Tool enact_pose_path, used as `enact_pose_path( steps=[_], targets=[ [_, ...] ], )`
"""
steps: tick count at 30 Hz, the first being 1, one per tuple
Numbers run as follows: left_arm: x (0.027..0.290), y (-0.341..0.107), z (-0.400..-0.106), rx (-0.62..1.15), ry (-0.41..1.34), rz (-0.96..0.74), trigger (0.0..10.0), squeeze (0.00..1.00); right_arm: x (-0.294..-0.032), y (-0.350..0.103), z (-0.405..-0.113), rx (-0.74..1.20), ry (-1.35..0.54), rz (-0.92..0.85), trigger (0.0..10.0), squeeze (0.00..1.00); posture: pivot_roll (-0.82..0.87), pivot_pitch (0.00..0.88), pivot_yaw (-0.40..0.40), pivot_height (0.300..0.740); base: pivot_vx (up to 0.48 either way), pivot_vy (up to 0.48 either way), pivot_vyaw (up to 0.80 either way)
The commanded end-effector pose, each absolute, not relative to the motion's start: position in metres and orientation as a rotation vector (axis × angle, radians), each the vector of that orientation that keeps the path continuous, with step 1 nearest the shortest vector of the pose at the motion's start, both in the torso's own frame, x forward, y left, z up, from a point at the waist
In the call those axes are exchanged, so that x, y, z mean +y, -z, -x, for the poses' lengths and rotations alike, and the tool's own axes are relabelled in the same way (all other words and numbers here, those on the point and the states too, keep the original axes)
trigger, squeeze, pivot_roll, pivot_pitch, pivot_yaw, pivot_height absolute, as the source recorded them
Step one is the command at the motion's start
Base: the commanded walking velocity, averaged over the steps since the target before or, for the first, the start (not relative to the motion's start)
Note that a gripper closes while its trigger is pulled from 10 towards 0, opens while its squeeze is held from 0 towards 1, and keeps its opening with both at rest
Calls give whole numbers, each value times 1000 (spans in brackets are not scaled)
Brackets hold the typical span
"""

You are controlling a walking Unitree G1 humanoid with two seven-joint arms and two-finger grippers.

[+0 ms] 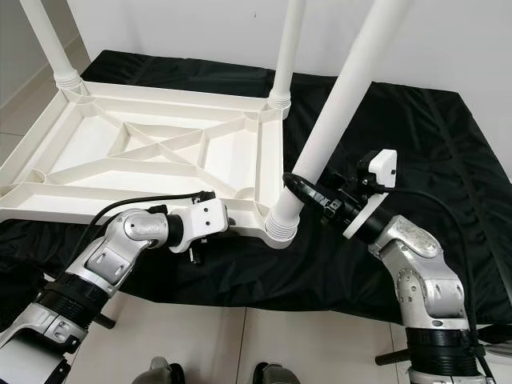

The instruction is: Building children table

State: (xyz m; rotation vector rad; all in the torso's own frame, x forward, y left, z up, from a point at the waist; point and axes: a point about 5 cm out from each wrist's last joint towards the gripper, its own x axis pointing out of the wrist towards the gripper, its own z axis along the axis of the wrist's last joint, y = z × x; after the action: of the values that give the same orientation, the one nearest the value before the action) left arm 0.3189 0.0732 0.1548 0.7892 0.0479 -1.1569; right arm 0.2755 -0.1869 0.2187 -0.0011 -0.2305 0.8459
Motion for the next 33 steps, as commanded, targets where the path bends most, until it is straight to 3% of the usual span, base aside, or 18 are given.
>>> enact_pose_path(
  steps=[1,33],
  targets=[
    [79,-152,-321,69,1113,-815,10000,0,-192,-205,-274,-155,-827,16,10000,0,-71,159,-30,740,0,0,0],
    [76,-161,-318,42,1080,-811,10000,0,-155,-192,-260,-127,-958,22,10000,0,-59,192,-44,740,0,0,0]
  ],
)
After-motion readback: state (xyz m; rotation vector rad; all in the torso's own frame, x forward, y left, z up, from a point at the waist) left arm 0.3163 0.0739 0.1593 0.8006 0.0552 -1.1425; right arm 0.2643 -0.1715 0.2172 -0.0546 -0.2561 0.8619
